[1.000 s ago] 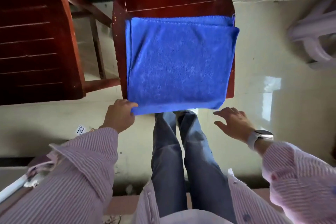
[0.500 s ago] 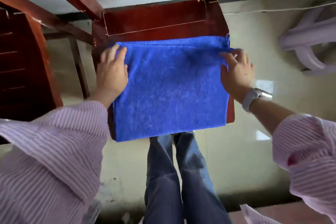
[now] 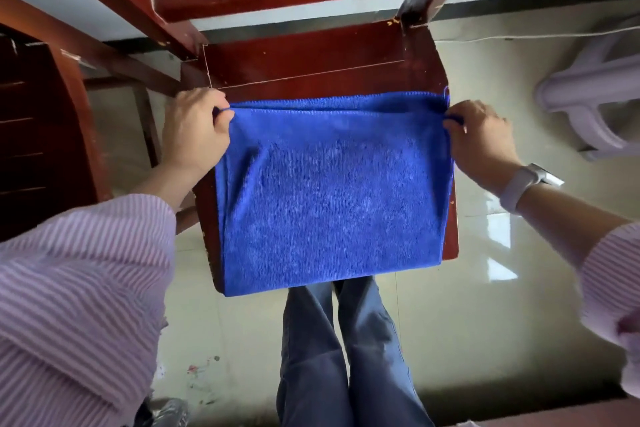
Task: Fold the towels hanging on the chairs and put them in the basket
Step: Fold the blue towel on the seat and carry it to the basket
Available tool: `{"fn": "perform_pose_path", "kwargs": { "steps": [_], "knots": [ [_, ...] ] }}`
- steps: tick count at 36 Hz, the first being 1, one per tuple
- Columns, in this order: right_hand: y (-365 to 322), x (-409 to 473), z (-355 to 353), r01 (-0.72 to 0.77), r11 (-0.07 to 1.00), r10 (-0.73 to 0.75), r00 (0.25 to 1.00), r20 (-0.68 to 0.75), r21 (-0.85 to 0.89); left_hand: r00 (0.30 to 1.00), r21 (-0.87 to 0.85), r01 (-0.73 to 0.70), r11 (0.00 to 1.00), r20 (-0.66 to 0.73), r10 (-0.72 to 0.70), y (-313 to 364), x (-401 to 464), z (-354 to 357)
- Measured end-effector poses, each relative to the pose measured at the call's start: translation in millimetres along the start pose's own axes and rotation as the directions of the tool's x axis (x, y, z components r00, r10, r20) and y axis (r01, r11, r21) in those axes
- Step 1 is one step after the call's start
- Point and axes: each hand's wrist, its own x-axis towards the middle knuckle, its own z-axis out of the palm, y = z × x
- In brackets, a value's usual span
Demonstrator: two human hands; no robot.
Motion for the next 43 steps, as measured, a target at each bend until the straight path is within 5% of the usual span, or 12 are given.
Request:
{"fn": "perform_pose_path", "kwargs": {
  "steps": [9,13,26,39,43],
  "knots": [
    [-4.3,24.0,-2.7,0.182,0.983,-0.182,0.983,0.005,0.029,0.994,0.069,-0.034,0.997,0.108,0.026,-11.9,0.4,-0.8],
    [-6.9,24.7,3.5,0.132,0.991,-0.132,0.991,-0.018,0.017,0.99,0.084,-0.069,0.994,0.13,0.058,-8.5,-6.4,-0.9],
    [-1.7,-14.0,-34.0,0.057,0.99,-0.063,0.997,0.039,0.127,0.97,-0.125,0.122,0.985,0.223,-0.092,8.3,-14.7,-47.8],
    [-10.1,-128.0,-100.1,-0.077,0.958,0.101,0.992,-0.072,0.277,0.983,-0.356,0.149,0.923,0.158,-0.097,58.2,-92.3,-142.8],
    [-9.5,-165.8,-126.2,-0.018,0.952,0.06,0.99,-0.129,0.305,0.99,-0.342,0.13,0.93,0.101,-0.101,77.6,-122.3,-180.5]
  ]
}}
